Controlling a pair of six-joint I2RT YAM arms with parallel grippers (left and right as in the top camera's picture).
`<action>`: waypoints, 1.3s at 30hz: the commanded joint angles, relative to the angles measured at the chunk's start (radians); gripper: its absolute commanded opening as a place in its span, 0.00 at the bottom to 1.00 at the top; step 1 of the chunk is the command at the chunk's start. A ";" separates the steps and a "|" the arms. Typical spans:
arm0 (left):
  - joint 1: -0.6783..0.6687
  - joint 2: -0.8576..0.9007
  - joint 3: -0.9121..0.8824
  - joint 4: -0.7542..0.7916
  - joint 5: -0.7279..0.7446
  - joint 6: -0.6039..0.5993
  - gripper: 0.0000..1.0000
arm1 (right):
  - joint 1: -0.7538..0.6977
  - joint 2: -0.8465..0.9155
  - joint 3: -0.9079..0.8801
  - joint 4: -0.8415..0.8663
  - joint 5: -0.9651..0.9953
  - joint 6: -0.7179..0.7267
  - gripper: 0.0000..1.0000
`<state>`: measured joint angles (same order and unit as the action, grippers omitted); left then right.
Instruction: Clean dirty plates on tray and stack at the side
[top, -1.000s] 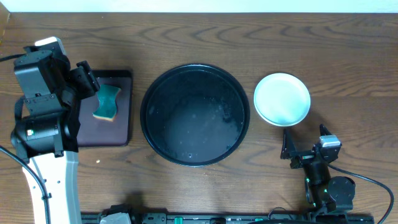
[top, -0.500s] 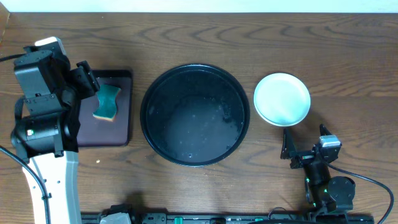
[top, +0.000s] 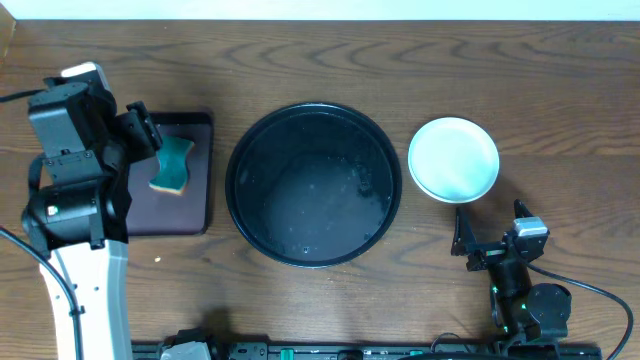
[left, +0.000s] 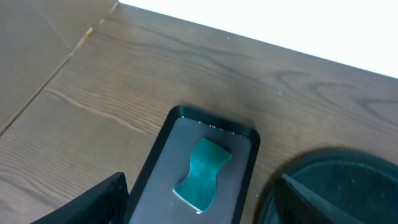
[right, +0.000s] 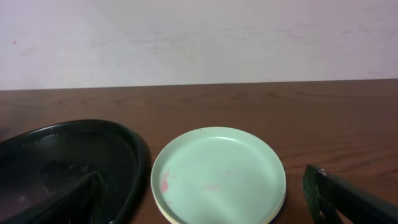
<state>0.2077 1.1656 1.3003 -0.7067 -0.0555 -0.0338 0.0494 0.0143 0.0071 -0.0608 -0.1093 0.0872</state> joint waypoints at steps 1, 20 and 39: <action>0.002 0.005 -0.020 0.000 -0.008 -0.016 0.75 | 0.004 -0.010 -0.002 -0.003 -0.008 0.009 0.99; 0.002 -0.020 -0.040 -0.003 -0.008 -0.016 0.75 | 0.004 -0.010 -0.002 -0.003 -0.008 0.009 0.99; -0.010 -0.475 -0.158 -0.014 -0.008 -0.016 0.75 | 0.004 -0.010 -0.002 -0.003 -0.008 0.009 0.99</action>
<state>0.2077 0.7582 1.2278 -0.7139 -0.0555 -0.0338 0.0494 0.0143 0.0071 -0.0612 -0.1093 0.0868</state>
